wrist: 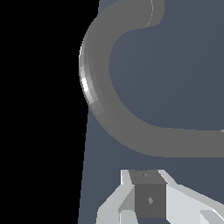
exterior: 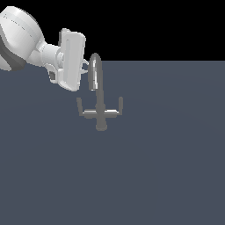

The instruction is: Turn on the faucet by rotating a designated handle.

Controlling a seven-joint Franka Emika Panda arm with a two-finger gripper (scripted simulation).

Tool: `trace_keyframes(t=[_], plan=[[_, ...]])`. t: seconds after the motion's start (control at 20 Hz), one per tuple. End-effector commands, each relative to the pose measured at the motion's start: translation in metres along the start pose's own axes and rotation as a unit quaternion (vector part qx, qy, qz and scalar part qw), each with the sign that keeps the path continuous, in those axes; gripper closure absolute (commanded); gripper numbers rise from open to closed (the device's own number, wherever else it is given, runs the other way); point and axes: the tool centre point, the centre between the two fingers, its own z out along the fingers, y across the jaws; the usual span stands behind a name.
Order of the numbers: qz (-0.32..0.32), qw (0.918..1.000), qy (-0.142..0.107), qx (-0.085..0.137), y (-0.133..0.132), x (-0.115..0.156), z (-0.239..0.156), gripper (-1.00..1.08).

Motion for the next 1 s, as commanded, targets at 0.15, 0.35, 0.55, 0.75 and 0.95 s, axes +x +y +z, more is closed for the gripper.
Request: trace_keyframes(t=[0.15, 0.35, 0.55, 0.75, 0.95], plan=[[-0.079, 0.9962, -0.012, 0.033, 0.028, -0.009, -0.007, 1.08], [-0.135, 0.9890, -0.018, 0.057, 0.049, -0.014, -0.011, 1.08], [-0.190, 0.9782, -0.022, 0.081, 0.071, -0.018, -0.015, 1.08], [-0.242, 0.9642, -0.024, 0.104, 0.092, -0.021, -0.018, 1.08], [-0.284, 0.9503, -0.023, 0.124, 0.110, -0.022, -0.020, 1.08]])
